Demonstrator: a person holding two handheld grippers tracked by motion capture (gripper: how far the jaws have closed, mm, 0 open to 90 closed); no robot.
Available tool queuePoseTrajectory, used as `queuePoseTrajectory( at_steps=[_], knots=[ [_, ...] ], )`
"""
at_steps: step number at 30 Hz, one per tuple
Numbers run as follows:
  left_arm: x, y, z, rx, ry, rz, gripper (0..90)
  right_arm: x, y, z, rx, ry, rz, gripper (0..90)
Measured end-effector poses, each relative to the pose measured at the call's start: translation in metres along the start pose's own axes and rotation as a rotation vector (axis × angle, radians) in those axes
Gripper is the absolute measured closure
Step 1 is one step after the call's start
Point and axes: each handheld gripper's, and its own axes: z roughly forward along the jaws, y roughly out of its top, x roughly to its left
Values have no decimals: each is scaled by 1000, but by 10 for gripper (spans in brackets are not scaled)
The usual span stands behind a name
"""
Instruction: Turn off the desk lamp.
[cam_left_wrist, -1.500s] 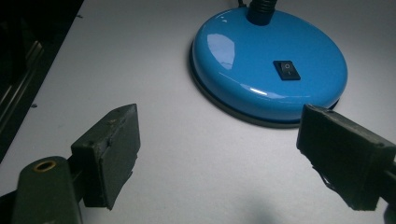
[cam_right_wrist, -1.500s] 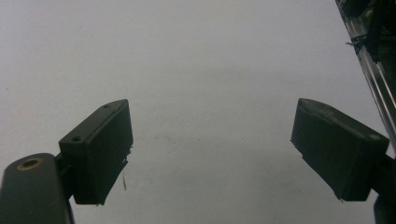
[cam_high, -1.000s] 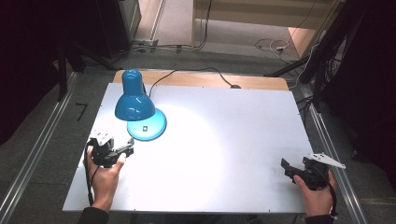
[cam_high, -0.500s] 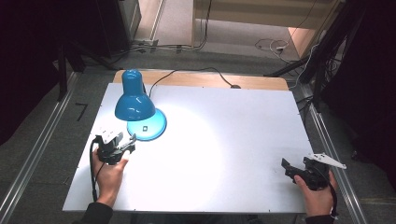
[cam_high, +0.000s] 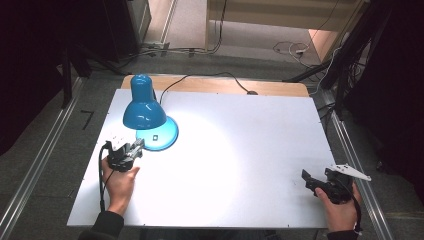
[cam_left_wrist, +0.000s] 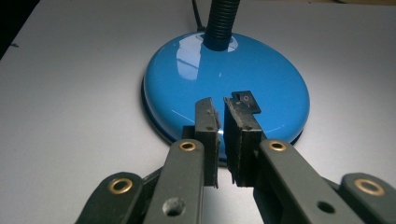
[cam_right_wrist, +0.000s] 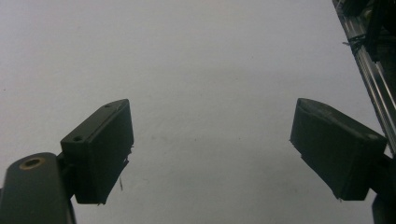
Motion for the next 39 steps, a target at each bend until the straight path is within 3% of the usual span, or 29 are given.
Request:
queuePoseTrajectory(
  at_steps=[8, 33, 39],
  knots=[
    [-2, -1, 8, -7, -21, 21, 900, 0, 0, 0, 0, -1, 0, 118],
    [-1, -1, 25, -24, -44, -8, 900, 0, 0, 1, 3, 1, 2, 118],
    [-6, 4, 27, -24, -56, 21, 900, 0, 0, 2, 6, 3, 4, 118]
  ],
)
